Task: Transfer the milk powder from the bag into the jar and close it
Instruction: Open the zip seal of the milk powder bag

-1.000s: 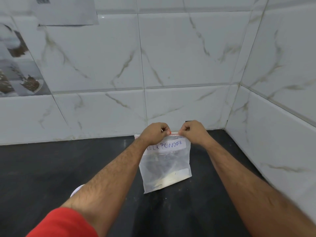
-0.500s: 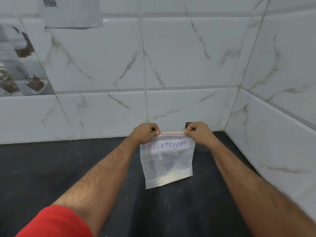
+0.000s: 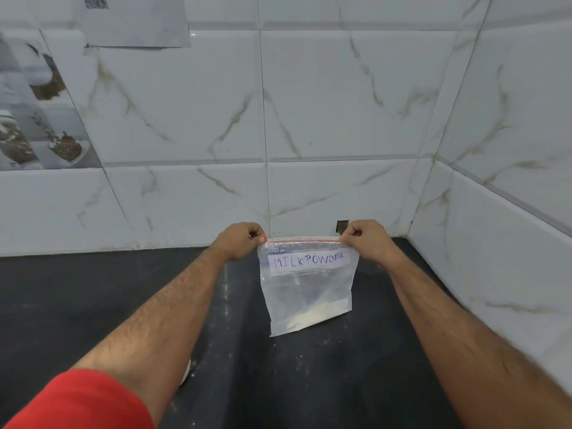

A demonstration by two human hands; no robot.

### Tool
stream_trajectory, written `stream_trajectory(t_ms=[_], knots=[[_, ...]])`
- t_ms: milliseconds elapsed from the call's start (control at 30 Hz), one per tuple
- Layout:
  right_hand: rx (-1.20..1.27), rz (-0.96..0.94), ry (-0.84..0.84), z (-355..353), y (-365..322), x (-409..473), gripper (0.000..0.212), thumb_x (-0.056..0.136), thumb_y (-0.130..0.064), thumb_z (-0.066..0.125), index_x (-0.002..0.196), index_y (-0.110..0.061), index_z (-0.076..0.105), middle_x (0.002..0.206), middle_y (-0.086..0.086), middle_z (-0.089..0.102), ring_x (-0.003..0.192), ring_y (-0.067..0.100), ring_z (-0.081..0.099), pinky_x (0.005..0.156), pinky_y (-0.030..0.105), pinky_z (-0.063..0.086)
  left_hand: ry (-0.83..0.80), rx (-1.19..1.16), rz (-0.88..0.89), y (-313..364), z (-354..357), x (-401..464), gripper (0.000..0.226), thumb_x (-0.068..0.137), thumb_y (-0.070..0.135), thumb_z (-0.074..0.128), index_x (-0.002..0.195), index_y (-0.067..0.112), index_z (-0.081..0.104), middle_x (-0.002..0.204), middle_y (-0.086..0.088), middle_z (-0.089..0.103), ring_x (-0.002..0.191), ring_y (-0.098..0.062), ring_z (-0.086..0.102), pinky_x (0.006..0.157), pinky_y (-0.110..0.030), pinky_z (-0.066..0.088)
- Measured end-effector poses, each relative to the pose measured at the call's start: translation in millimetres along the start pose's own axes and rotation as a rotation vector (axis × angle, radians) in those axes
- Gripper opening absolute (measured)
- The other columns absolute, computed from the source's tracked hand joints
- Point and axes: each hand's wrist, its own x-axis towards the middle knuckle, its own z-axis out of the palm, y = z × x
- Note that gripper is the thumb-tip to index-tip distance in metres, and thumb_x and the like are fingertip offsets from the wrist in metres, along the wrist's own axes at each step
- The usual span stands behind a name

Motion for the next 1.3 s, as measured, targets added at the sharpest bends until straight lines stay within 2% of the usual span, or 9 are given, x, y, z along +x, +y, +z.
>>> stream_trajectory(t_ms=[267, 400, 467, 533, 667, 800, 1033, 1167, 1300], knots=[[0.017, -0.009, 0.012, 1, -7, -3, 0.011, 0.084, -0.005, 0.069, 0.073, -0.003, 0.069, 0.074, 0.001, 0.068, 0.065, 0.009, 0.055, 0.057, 0.019, 0.042, 0.053, -0.069, -0.042, -1, -4, 4, 0.012, 0.094, 0.031, 0.063, 0.082, 0.029, 0.063, 0.090, 0.007, 0.068, 0.094, -0.022, 0.064, 0.086, -0.038, 0.051], [0.070, -0.031, 0.056, 0, -14, -8, 0.017, 0.086, -0.008, 0.069, 0.070, -0.013, 0.069, 0.068, -0.006, 0.064, 0.060, 0.004, 0.053, 0.055, 0.014, 0.038, 0.294, -0.105, -0.042, 13, -2, 3, 0.009, 0.093, 0.033, 0.061, 0.099, 0.029, 0.067, 0.098, 0.003, 0.067, 0.093, -0.021, 0.063, 0.087, -0.040, 0.052], [0.095, -0.042, 0.098, 3, -16, -11, 0.017, 0.087, -0.010, 0.069, 0.071, -0.015, 0.070, 0.070, -0.007, 0.066, 0.063, 0.004, 0.056, 0.059, 0.017, 0.039, 0.464, -0.164, -0.104, 28, 6, -4, 0.035, 0.094, 0.041, 0.059, 0.122, 0.021, 0.060, 0.100, 0.000, 0.062, 0.093, -0.020, 0.060, 0.084, -0.037, 0.050], [0.108, -0.035, 0.139, 10, -16, -17, 0.017, 0.087, -0.011, 0.068, 0.071, -0.017, 0.069, 0.072, -0.007, 0.067, 0.066, 0.006, 0.058, 0.062, 0.019, 0.042, 0.557, -0.316, -0.231, 44, 18, -14, 0.037, 0.093, 0.049, 0.056, 0.113, 0.018, 0.059, 0.089, 0.001, 0.062, 0.087, -0.023, 0.061, 0.077, -0.033, 0.048], [0.089, -0.045, 0.172, 26, -11, -31, 0.017, 0.086, -0.011, 0.069, 0.071, -0.018, 0.069, 0.072, -0.009, 0.066, 0.069, 0.003, 0.057, 0.062, 0.014, 0.038, 0.316, -0.483, -0.304, 69, 47, -18, 0.059, 0.093, 0.060, 0.047, 0.076, 0.006, 0.063, 0.070, -0.003, 0.064, 0.067, -0.025, 0.061, 0.067, -0.037, 0.049], [0.069, -0.053, 0.190, 33, -9, -40, 0.012, 0.087, -0.011, 0.068, 0.077, -0.014, 0.072, 0.079, -0.002, 0.070, 0.075, 0.007, 0.060, 0.064, 0.014, 0.041, 0.212, -0.666, -0.304, 85, 57, -14, 0.060, 0.090, 0.058, 0.054, 0.084, 0.000, 0.068, 0.070, -0.005, 0.067, 0.054, -0.017, 0.054, 0.058, -0.029, 0.043], [0.104, -0.006, 0.172, 28, -8, -44, 0.011, 0.085, -0.017, 0.071, 0.075, -0.018, 0.075, 0.076, -0.008, 0.071, 0.070, 0.003, 0.060, 0.064, 0.016, 0.042, 0.122, -0.772, -0.377, 93, 54, -11, 0.018, 0.085, 0.024, 0.056, 0.078, 0.010, 0.063, 0.071, -0.005, 0.061, 0.050, -0.014, 0.042, 0.040, -0.020, 0.026], [0.082, 0.048, 0.044, 16, -21, -28, 0.032, 0.081, -0.049, 0.074, 0.083, -0.017, 0.073, 0.082, -0.005, 0.073, 0.076, 0.010, 0.065, 0.071, 0.031, 0.050, 0.107, -0.752, -0.308, 95, 52, -12, 0.018, 0.087, 0.020, 0.053, 0.071, 0.011, 0.059, 0.072, -0.007, 0.064, 0.047, -0.011, 0.042, 0.038, -0.018, 0.025], [-0.147, 0.061, -0.184, 16, -44, -7, 0.032, 0.081, -0.042, 0.074, 0.076, -0.010, 0.069, 0.074, -0.002, 0.068, 0.068, 0.014, 0.059, 0.064, 0.032, 0.046, 0.045, -0.718, -0.246, 100, 47, -15, 0.020, 0.089, 0.020, 0.054, 0.070, 0.013, 0.058, 0.065, 0.000, 0.060, 0.044, -0.008, 0.041, 0.039, -0.019, 0.024]])
